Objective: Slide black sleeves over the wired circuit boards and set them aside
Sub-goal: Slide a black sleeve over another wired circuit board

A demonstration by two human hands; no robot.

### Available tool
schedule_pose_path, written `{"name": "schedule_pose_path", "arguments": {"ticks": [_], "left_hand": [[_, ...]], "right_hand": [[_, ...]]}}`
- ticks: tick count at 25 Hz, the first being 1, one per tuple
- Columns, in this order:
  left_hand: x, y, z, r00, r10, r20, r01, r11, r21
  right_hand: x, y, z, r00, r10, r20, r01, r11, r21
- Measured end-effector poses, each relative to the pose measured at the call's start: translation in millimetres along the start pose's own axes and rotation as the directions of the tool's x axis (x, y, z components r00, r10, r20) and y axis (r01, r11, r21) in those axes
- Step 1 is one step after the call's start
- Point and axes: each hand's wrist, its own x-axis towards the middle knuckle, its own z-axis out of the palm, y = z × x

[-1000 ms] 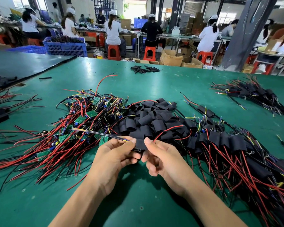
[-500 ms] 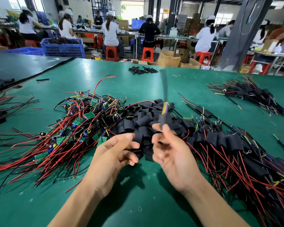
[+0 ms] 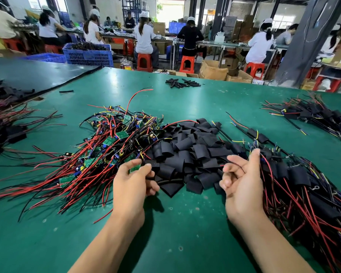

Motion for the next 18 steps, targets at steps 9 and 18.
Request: {"name": "schedule_pose_path", "arguments": {"ticks": [9, 18], "left_hand": [[5.0, 0.6, -9.3, 0.997, 0.061, 0.041, -0.071, 0.933, 0.353], [13.5, 3.8, -15.3, 0.997, -0.067, -0.034, 0.073, 0.958, 0.277]], "right_hand": [[-13.9, 21.4, 6.1, 0.964, -0.065, 0.259, 0.143, 0.945, -0.293], [-25.3, 24.3, 4.3, 0.867, -0.022, 0.497, 0.288, 0.837, -0.464]]}}
